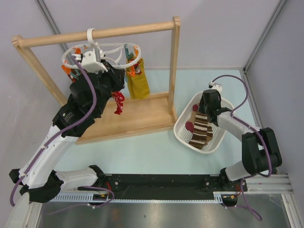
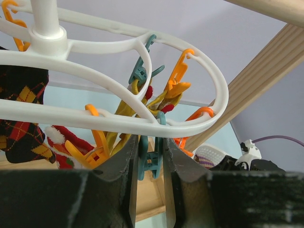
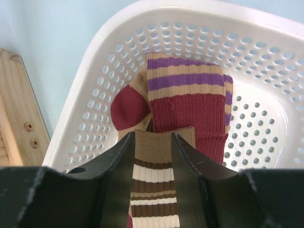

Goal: Clip the socks to the hanger
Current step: Pick up the sock from the bin.

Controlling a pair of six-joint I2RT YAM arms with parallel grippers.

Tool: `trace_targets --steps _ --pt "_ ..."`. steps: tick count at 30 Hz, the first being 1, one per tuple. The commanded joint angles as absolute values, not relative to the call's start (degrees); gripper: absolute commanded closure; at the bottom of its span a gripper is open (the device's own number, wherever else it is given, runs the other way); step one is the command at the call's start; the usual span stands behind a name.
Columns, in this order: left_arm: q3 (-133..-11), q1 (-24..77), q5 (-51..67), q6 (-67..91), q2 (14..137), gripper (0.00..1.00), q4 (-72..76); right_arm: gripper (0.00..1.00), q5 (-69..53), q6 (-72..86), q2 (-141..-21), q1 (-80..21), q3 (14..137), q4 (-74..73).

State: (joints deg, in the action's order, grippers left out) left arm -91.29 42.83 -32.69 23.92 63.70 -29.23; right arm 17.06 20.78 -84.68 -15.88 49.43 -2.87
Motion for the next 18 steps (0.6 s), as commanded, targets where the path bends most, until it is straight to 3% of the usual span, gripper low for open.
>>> trace_targets --steps 1,9,18 --pt "-92.64 42.01 -33.84 24.17 62.67 0.99 -26.89 0.60 15.56 20.30 -85.78 -15.29 51.42 -4.66" --pt "-92.64 41.92 -34.36 23.73 62.58 0.99 -26.90 0.64 14.59 20.74 -90.35 -14.68 52.03 -4.48" --pt "-92.72 41.92 -34.45 23.64 62.58 0.99 -27.07 0.90 13.63 19.69 -87.72 -14.41 52.03 -6.41"
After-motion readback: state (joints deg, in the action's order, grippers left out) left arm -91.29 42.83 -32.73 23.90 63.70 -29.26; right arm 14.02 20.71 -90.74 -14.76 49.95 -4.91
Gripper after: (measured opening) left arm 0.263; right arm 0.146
